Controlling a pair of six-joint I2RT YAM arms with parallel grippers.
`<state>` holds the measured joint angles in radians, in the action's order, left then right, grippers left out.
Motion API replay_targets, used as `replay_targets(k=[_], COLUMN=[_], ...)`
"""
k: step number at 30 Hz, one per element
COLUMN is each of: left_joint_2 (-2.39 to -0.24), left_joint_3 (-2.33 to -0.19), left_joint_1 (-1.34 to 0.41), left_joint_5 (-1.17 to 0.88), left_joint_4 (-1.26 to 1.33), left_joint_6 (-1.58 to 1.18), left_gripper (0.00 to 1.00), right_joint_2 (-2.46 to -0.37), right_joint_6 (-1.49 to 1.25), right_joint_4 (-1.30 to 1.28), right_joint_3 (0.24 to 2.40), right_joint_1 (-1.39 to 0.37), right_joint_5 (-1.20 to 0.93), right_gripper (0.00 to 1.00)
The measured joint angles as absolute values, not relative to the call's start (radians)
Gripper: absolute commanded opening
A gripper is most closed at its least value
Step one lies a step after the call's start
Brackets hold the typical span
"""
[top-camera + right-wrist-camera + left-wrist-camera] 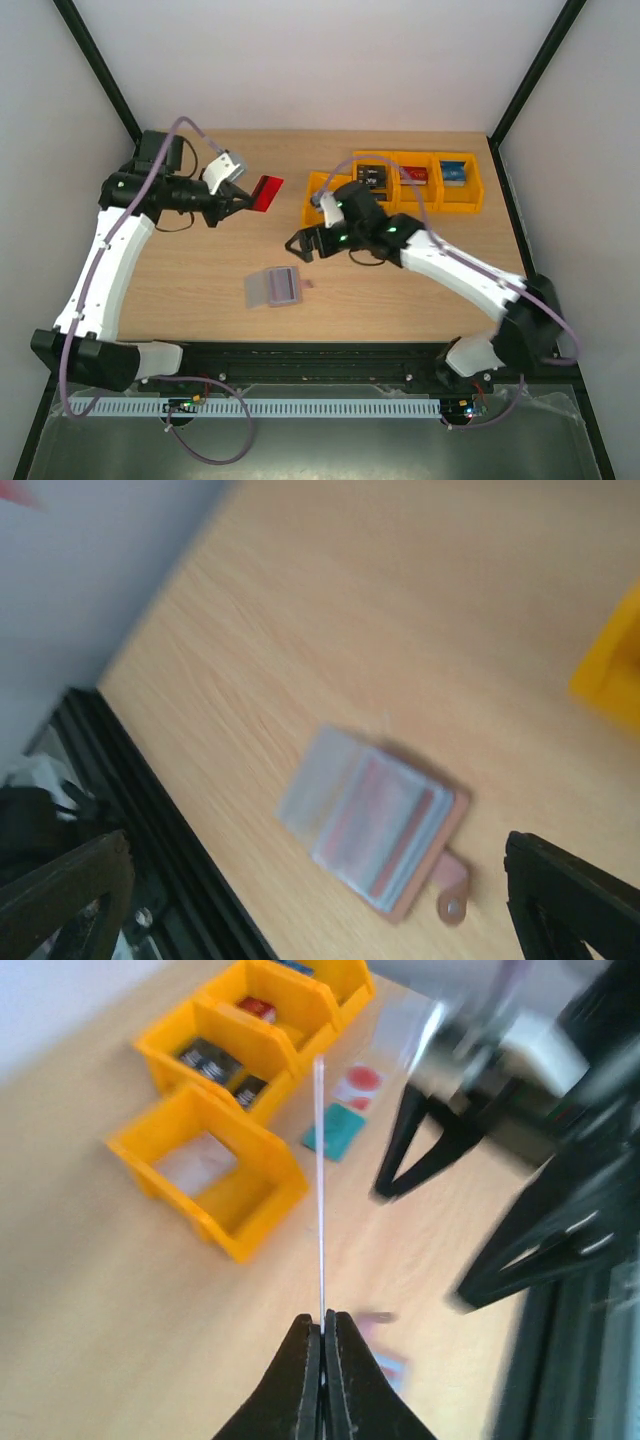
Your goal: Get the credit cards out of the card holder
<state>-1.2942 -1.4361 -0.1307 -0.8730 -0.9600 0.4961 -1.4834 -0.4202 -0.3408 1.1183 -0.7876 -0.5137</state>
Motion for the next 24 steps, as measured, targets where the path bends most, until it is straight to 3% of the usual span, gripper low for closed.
replay_targets(k=[6, 8, 11, 12, 16, 24], left_joint_2=[-1.252, -1.181, -0.987, -0.925, -0.735, -0.638], left_joint_3=[-1.647, -1.594, -1.333, -1.243, -0.941, -0.781], left_joint_1=[-0.294, -0.318, -0.329, -0.331, -0.332, -0.333], left_joint_5=[-0.409, -0.268, -0.163, -0.162, -0.293, -0.664], left_joint_4=[-0.959, -0.875, -0.628, -0.548, -0.268, -0.022], left_joint_6=[0.785, 0.942, 1.248, 1.345, 1.696, 2.011], left_gripper=[0.02, 0.02, 0.02, 0.02, 0.02, 0.02], right_joint_2=[-1.189, -1.116, -1.069, -1.068, -1.108, -1.216], right_joint_6=[-0.267, -0.249, -0.248, -0.253, -0.300, -0.356], right_joint_4=[-0.410, -0.402, -0.381, -0.372, -0.353, -0.364], right_joint_3=[1.286, 1.318, 1.374, 1.387, 1.435, 1.398], right_joint_1=[-0.740, -0.734, -0.735, -0.735, -0.735, -0.751], right_joint_5=[-0.493, -0.499, -0.521, -0.528, -0.576, -0.719], right_gripper=[0.99, 0.99, 0.99, 1.00, 0.85, 0.66])
